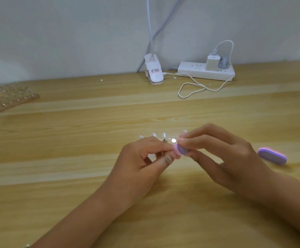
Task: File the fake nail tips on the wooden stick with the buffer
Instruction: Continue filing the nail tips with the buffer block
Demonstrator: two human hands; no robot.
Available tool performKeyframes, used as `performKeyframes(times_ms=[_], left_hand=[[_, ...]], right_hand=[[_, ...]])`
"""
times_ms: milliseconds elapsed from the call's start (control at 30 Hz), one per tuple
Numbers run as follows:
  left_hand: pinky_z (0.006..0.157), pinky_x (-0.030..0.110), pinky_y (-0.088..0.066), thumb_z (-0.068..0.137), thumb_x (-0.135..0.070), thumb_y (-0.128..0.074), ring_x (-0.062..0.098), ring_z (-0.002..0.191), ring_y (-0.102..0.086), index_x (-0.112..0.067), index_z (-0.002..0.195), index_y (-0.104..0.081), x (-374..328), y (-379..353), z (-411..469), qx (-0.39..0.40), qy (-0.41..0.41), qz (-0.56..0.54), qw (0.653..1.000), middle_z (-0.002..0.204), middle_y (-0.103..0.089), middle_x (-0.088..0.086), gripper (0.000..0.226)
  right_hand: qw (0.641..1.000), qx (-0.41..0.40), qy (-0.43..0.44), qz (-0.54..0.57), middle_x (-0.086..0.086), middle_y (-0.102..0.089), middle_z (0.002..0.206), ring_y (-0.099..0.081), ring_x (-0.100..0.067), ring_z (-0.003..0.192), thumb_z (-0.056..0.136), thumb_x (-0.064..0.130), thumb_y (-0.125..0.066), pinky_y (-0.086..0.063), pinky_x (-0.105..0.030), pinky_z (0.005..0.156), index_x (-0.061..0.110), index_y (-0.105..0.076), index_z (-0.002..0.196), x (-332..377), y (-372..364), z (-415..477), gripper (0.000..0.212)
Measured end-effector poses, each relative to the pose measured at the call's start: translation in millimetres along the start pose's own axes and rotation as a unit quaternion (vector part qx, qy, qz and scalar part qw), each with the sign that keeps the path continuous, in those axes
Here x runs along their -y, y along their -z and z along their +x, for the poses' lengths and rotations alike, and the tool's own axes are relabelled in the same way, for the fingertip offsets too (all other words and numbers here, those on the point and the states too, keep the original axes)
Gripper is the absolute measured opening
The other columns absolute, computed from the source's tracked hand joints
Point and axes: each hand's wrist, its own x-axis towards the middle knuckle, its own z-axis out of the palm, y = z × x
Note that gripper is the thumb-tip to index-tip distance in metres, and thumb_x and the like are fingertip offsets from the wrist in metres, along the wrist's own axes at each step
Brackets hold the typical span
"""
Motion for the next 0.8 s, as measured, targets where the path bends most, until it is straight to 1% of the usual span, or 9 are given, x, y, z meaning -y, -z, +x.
performKeyframes(times_ms=[100, 167, 267, 333, 400, 533, 633, 700, 800], left_hand=[[0.054, 0.023, -0.043, 0.083, -0.027, -0.066, 0.010, 0.070, -0.058, -0.024, 0.093, -0.080, 0, 0, -2, -0.013, -0.001, 0.030, 0.999, 0.074, -0.067, -0.006, 0.017], [0.056, 0.025, -0.044, 0.083, -0.029, -0.066, 0.013, 0.072, -0.059, -0.025, 0.091, -0.080, -1, -1, -2, -0.022, -0.011, 0.065, 0.998, 0.073, -0.067, -0.005, 0.017], [0.061, 0.021, -0.040, 0.085, -0.034, -0.065, 0.015, 0.074, -0.059, -0.027, 0.087, -0.079, -1, -2, -1, -0.027, -0.026, 0.111, 0.993, 0.073, -0.066, -0.007, 0.016], [0.061, 0.018, -0.038, 0.086, -0.041, -0.062, 0.011, 0.073, -0.057, -0.036, 0.084, -0.075, -1, -2, -3, -0.022, -0.037, 0.111, 0.993, 0.072, -0.065, -0.009, 0.015], [0.063, 0.015, -0.035, 0.085, -0.041, -0.059, 0.007, 0.072, -0.055, -0.042, 0.086, -0.070, -1, -1, -3, -0.015, -0.048, 0.114, 0.992, 0.072, -0.064, -0.010, 0.012], [0.063, 0.020, -0.039, 0.086, -0.025, -0.066, 0.013, 0.076, -0.057, -0.030, 0.088, -0.078, -1, -2, -2, -0.023, -0.043, 0.112, 0.992, 0.075, -0.065, -0.009, 0.013], [0.061, 0.024, -0.042, 0.085, -0.025, -0.066, 0.014, 0.078, -0.058, -0.028, 0.092, -0.079, 0, -2, -2, -0.023, -0.041, 0.111, 0.993, 0.078, -0.067, -0.009, 0.015], [0.057, 0.027, -0.044, 0.084, -0.024, -0.067, 0.013, 0.078, -0.060, -0.027, 0.092, -0.079, 2, -1, -1, -0.034, -0.036, 0.094, 0.994, 0.079, -0.068, -0.010, 0.015], [0.057, 0.018, -0.044, 0.084, -0.020, -0.073, 0.006, 0.078, -0.065, -0.028, 0.087, -0.078, 5, 2, 1, -0.062, -0.014, 0.066, 0.996, 0.082, -0.072, -0.016, 0.010]], right_hand=[[0.999, 0.020, 0.032, -0.001, -0.010, -0.069, 0.104, -0.068, -0.022, 0.098, 0.098, 0.007, -0.060, -0.054, -0.032, 0.085, -0.002, -0.074, 0.105, 4, -6, -2, 0.018], [0.999, 0.028, 0.033, -0.013, -0.010, -0.069, 0.104, -0.068, -0.022, 0.097, 0.098, 0.006, -0.061, -0.054, -0.032, 0.085, -0.002, -0.074, 0.106, 0, -4, -2, 0.017], [1.000, 0.022, 0.006, -0.011, -0.010, -0.068, 0.104, -0.069, -0.020, 0.098, 0.096, 0.003, -0.063, -0.054, -0.032, 0.084, -0.002, -0.074, 0.106, -4, 1, -2, 0.015], [0.999, 0.030, 0.024, -0.010, -0.010, -0.069, 0.105, -0.068, -0.021, 0.100, 0.094, -0.002, -0.065, -0.054, -0.031, 0.086, -0.002, -0.075, 0.106, 1, -6, -4, 0.016], [0.998, 0.037, 0.047, -0.010, -0.012, -0.069, 0.107, -0.068, -0.022, 0.100, 0.091, -0.007, -0.068, -0.053, -0.031, 0.087, -0.002, -0.074, 0.108, 6, -11, -4, 0.019], [0.999, 0.019, 0.001, 0.027, -0.009, -0.068, 0.103, -0.067, -0.016, 0.099, 0.097, 0.007, -0.062, -0.053, -0.028, 0.087, -0.002, -0.073, 0.106, 0, 0, -2, 0.017], [0.999, 0.017, -0.017, 0.039, -0.009, -0.068, 0.102, -0.067, -0.018, 0.100, 0.093, 0.002, -0.066, -0.054, -0.029, 0.088, -0.001, -0.073, 0.106, 2, -3, -2, 0.015], [0.998, 0.010, -0.024, 0.048, -0.008, -0.068, 0.104, -0.066, -0.017, 0.101, 0.094, 0.003, -0.066, -0.052, -0.026, 0.090, 0.001, -0.071, 0.108, 3, -2, 0, 0.015], [0.996, -0.046, -0.065, 0.044, -0.008, -0.066, 0.100, -0.066, -0.020, 0.096, 0.092, 0.000, -0.063, -0.053, -0.026, 0.090, 0.006, -0.066, 0.107, -2, 8, 5, 0.016]])
